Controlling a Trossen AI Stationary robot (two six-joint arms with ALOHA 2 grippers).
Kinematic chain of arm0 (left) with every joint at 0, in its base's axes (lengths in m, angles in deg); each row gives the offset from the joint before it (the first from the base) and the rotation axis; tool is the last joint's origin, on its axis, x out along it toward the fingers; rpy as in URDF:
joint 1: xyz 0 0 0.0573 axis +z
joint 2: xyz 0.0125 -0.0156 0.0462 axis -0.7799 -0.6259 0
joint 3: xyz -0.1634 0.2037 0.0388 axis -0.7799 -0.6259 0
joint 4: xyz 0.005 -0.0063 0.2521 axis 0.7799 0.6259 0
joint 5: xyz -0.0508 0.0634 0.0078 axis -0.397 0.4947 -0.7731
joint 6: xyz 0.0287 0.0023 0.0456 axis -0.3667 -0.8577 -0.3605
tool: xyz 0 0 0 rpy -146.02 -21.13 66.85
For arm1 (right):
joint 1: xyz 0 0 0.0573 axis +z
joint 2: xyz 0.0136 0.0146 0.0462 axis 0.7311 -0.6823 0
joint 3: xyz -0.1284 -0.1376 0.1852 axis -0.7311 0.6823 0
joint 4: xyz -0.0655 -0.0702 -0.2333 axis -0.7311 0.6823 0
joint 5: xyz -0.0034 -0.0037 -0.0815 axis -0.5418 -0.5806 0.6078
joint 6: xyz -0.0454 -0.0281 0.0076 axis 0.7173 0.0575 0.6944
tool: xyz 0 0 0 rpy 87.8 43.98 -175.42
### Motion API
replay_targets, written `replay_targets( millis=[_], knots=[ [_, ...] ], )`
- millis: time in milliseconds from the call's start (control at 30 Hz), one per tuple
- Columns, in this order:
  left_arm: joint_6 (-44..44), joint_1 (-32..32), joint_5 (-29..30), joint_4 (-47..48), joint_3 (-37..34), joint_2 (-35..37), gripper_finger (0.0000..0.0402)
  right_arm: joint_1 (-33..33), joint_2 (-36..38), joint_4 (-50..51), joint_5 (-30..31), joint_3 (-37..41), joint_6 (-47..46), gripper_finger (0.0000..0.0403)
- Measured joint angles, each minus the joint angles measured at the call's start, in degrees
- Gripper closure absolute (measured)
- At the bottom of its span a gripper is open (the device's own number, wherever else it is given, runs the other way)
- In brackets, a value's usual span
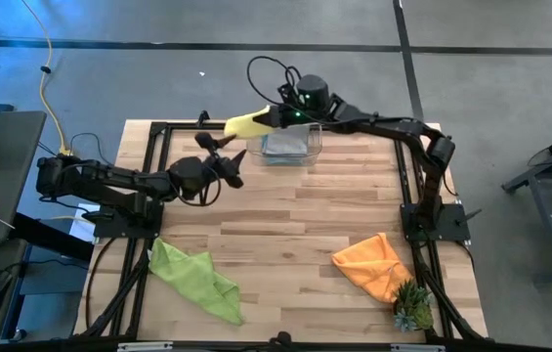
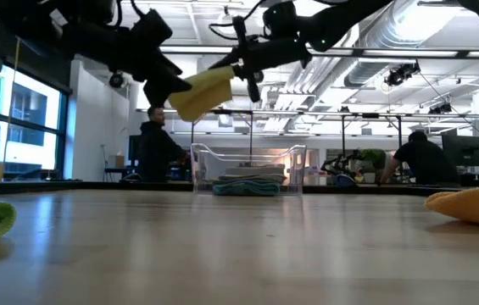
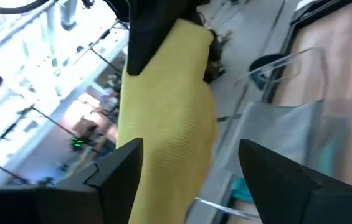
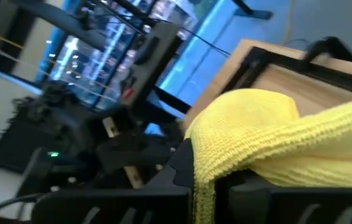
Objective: Fold microfiber towels
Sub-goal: Put the yellow towel into the transparent bin
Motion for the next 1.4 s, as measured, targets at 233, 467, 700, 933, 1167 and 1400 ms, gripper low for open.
replay_targets(
  millis=[233, 467, 700, 933, 1167, 1400],
  knots=[
    [-9.4, 0.0, 8.1, -4.0, 0.5, 0.0, 0.0146, 1.7, 0.0, -3.8, -1.9, 0.0, -2.4, 0.0403],
    [-16.8, 0.6, 9.9, -6.0, 0.6, 0.0, 0.0151, 2.8, 0.0, -4.3, -4.1, 0.0, -3.3, 0.0403],
    [-22.4, 1.1, 11.9, -5.5, 0.6, 0.0, 0.0241, 3.2, 0.0, -4.4, -4.7, 0.0, -3.1, 0.0403],
    [-24.1, 0.2, 12.1, -5.5, 0.6, 0.0, 0.0383, 2.3, 0.0, -1.0, -7.0, 0.0, 7.5, 0.0375],
    [-13.9, 1.7, 9.9, 4.5, 0.6, 0.0, 0.0395, -0.8, 2.0, 11.2, -9.4, 0.0, 28.0, 0.0271],
    [13.2, 6.2, -10.0, 30.8, 6.7, 0.0, 0.0398, -2.3, 7.1, 24.6, 8.8, 0.0, 55.6, 0.0168]
  ],
)
